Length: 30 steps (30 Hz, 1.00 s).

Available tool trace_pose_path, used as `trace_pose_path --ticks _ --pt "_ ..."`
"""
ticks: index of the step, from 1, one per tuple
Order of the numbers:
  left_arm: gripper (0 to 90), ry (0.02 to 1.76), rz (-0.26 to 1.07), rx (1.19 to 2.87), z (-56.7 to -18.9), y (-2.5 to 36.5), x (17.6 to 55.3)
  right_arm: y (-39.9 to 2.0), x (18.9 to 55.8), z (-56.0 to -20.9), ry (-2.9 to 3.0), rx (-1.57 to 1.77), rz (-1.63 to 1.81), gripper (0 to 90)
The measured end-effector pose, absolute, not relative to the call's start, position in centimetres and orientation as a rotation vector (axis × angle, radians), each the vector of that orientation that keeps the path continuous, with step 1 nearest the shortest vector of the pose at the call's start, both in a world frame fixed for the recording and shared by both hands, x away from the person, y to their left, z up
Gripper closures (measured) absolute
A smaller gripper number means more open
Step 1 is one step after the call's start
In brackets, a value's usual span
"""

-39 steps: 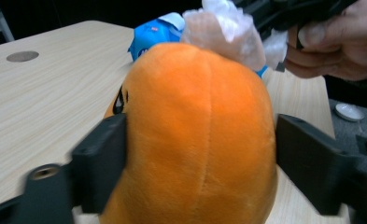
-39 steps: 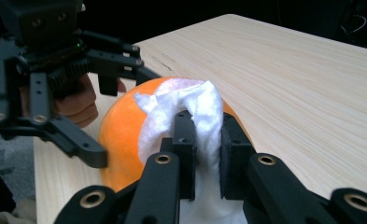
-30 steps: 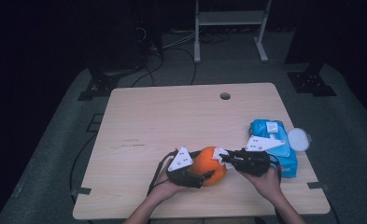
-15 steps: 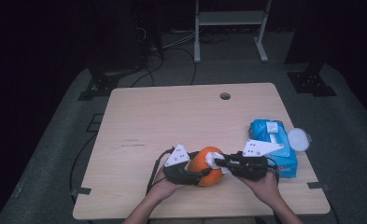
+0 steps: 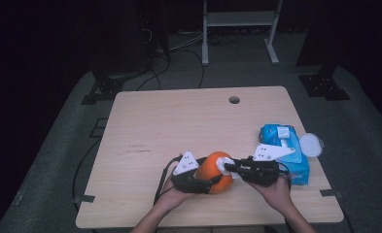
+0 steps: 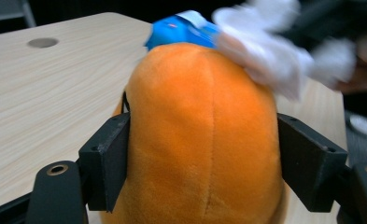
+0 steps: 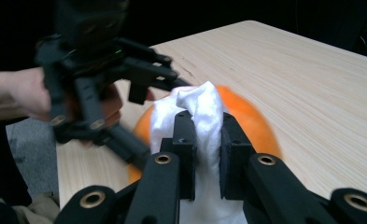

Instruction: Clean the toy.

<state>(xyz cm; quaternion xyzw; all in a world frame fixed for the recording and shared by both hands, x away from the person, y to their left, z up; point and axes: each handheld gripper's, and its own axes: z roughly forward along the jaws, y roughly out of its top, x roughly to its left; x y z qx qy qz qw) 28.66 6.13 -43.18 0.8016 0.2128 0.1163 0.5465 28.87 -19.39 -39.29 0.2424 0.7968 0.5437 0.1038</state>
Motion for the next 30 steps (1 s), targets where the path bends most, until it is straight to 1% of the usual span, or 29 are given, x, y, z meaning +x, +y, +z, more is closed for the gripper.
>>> trace_pose_path --ticks 3,5,6,7,10,12,14,19,22,24,25,26,28,30 --pt "18.3 0.428 0.286 1.929 -43.2 5.5 28.1 -20.1 29.2 -39.5 2.332 0.751 1.602 78.8" --pt "15.7 0.421 0.286 1.929 -43.2 5.5 28.2 -20.4 29.4 -39.7 2.328 0.771 1.6 78.8" --pt "16.4 0.427 0.29 1.922 -43.2 5.5 28.2 -20.5 29.4 -39.7 2.327 0.778 1.606 78.8" --pt "19.4 0.429 0.298 1.922 -43.3 5.5 28.3 -20.4 29.4 -39.7 2.328 0.783 1.609 78.8" --pt "22.4 0.419 0.302 1.92 -43.6 5.6 28.2 -19.3 28.6 -39.4 2.339 0.726 1.608 78.8" --pt "23.5 0.388 0.323 1.936 -43.8 5.3 27.8 -18.5 28.2 -39.3 2.37 0.682 1.648 78.8" --pt "23.8 0.368 0.348 1.951 -43.8 5.1 27.6 -17.8 27.8 -39.2 2.378 0.634 1.601 78.8" --pt "24.6 0.354 0.328 1.94 -43.8 5.5 27.7 -19.5 28.8 -39.3 2.336 0.715 1.562 78.8" --pt "17.7 0.37 0.315 1.92 -43.6 5.8 28.0 -21.1 29.9 -40.2 2.334 0.818 1.555 78.8" --pt "9.6 0.406 0.305 1.926 -43.8 5.6 28.4 -21.3 29.9 -40.4 2.341 0.822 1.56 78.8" --pt "8.6 0.412 0.288 1.928 -44.0 5.5 28.5 -21.2 29.8 -40.3 2.341 0.825 1.567 78.8" --pt "9.4 0.41 0.283 1.927 -44.2 5.3 28.5 -21.0 29.6 -40.1 2.343 0.815 1.57 78.8" --pt "13.9 0.375 0.302 1.942 -44.3 5.0 28.0 -20.3 29.1 -39.6 2.348 0.769 1.574 78.8" --pt "15.5 0.342 0.324 1.961 -44.4 4.7 27.5 -19.4 28.6 -39.3 2.369 0.716 1.601 78.8"
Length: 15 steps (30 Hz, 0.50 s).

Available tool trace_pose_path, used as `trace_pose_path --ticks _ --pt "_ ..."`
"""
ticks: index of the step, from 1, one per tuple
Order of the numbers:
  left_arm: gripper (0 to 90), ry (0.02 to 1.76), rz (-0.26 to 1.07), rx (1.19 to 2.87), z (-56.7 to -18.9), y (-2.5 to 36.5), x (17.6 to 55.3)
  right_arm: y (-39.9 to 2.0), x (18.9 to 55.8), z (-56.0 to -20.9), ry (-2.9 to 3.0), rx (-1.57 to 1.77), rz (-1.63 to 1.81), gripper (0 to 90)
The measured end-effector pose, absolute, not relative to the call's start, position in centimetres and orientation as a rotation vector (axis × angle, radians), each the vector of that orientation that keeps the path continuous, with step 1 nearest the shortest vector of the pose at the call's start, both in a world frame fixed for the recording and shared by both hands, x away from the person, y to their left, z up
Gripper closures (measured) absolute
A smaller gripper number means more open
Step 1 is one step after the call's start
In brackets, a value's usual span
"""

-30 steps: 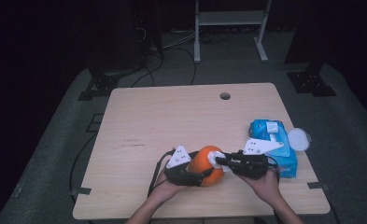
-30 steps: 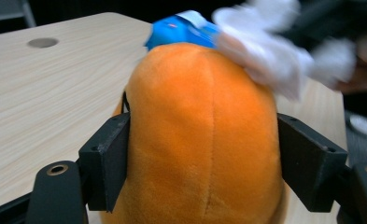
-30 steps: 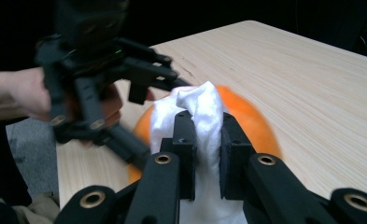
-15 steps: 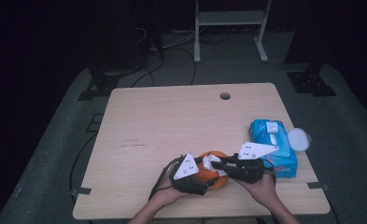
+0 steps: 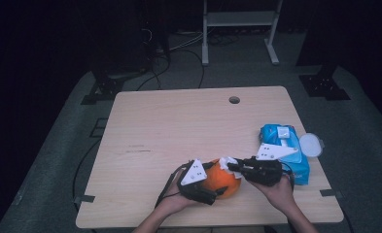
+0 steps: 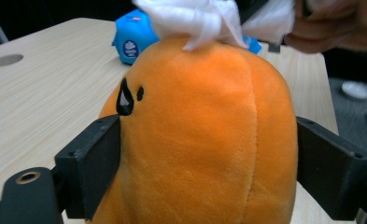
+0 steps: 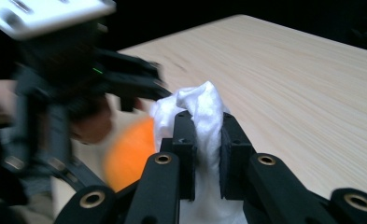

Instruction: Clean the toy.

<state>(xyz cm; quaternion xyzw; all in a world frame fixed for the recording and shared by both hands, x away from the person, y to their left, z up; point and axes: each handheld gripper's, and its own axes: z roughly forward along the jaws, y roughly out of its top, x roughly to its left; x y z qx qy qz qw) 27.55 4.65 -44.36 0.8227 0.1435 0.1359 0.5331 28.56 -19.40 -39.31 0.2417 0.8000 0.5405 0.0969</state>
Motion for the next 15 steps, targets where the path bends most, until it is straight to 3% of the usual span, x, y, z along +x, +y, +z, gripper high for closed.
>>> trace_pose_path --ticks 4,11,15 --pt "15.7 0.288 0.377 2.0 -44.4 4.3 26.9 -18.5 28.4 -39.3 2.406 0.662 1.561 78.8" --pt "16.3 0.271 0.371 1.992 -44.5 4.2 27.0 -21.4 30.2 -40.6 2.387 0.831 1.539 78.9" --pt "15.4 0.206 0.407 2.009 -44.7 3.7 26.5 -20.1 29.3 -39.7 2.407 0.754 1.581 78.8"
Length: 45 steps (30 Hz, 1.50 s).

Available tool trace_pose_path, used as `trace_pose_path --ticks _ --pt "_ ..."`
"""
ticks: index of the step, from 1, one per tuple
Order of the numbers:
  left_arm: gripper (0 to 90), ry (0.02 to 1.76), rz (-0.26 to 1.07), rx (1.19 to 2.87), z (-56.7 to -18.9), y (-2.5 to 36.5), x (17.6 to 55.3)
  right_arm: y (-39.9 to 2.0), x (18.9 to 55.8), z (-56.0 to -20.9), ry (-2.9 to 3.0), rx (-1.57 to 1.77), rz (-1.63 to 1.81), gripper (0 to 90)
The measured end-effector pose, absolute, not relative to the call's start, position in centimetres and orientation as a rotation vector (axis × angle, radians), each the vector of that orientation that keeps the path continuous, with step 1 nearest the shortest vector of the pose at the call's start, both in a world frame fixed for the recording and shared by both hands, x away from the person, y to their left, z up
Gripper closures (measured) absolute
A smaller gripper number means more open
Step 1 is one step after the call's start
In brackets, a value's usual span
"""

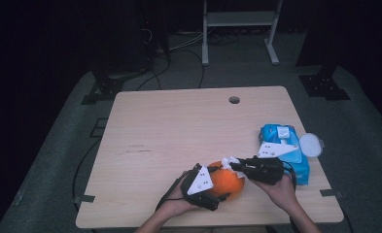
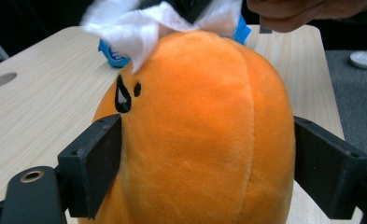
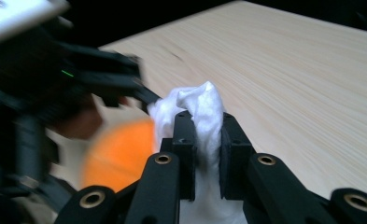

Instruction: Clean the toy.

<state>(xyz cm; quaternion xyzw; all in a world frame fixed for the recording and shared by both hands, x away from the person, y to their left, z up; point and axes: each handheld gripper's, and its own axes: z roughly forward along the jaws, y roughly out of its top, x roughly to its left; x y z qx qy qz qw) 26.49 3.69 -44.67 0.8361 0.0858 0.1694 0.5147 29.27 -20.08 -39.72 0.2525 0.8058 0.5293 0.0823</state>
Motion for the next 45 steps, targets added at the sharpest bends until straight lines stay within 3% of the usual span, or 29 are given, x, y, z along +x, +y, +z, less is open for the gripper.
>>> trace_pose_path --ticks 6,13,24,35,45 --pt "15.9 0.182 0.444 2.031 -44.6 3.6 26.2 -19.0 29.2 -39.7 2.446 0.701 1.546 78.8" --pt "16.3 0.306 0.342 1.97 -44.6 4.5 27.5 -21.1 29.8 -40.2 2.412 0.801 1.533 78.8" --pt "16.3 0.52 0.246 1.88 -44.5 5.8 29.0 -19.0 28.0 -38.6 2.409 0.645 1.567 78.8" --pt "14.0 0.56 0.224 1.847 -44.6 6.2 29.4 -22.3 30.1 -40.2 2.381 0.833 1.503 78.8" --pt "9.8 0.556 0.211 1.861 -44.8 6.0 29.3 -19.0 28.4 -39.1 2.407 0.67 1.553 78.8"
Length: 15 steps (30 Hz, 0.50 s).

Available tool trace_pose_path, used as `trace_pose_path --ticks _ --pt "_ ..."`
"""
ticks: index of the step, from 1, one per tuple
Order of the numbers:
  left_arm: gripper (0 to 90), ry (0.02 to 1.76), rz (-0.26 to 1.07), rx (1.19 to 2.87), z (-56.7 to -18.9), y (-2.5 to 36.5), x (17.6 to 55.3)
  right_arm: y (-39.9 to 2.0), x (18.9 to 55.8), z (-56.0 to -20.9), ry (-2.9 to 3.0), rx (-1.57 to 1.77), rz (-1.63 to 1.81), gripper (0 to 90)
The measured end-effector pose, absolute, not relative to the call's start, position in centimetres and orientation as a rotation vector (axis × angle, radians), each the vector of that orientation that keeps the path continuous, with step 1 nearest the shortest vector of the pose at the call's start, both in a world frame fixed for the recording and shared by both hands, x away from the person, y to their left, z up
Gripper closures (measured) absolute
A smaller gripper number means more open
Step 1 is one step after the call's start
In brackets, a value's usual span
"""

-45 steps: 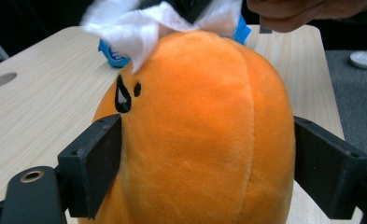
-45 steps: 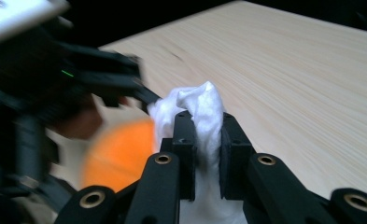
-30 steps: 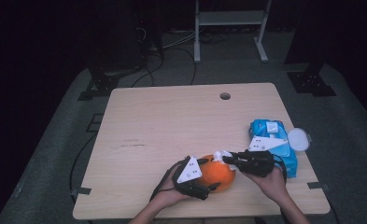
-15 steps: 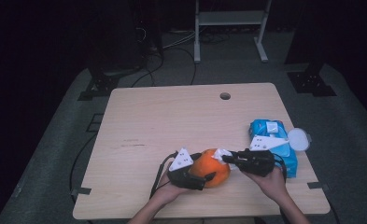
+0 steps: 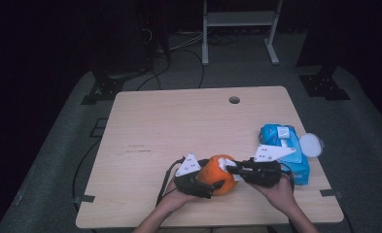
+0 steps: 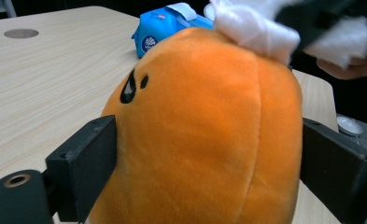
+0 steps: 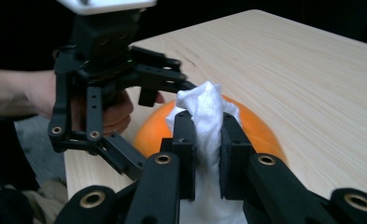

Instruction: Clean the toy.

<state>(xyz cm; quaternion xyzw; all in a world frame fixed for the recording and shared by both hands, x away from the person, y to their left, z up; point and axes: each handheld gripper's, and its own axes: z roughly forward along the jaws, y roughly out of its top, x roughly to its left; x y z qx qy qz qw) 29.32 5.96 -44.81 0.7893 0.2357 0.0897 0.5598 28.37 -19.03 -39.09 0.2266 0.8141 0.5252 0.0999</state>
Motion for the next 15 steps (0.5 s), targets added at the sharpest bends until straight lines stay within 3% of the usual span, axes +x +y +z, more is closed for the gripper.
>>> trace_pose_path --ticks 10,15 --pt "4.1 0.447 0.227 1.887 -45.2 6.2 29.8 -20.9 29.7 -39.7 2.36 0.782 1.56 78.8" --pt "19.9 0.43 0.294 1.915 -44.9 5.9 29.4 -19.9 29.0 -39.1 2.363 0.739 1.561 78.9"
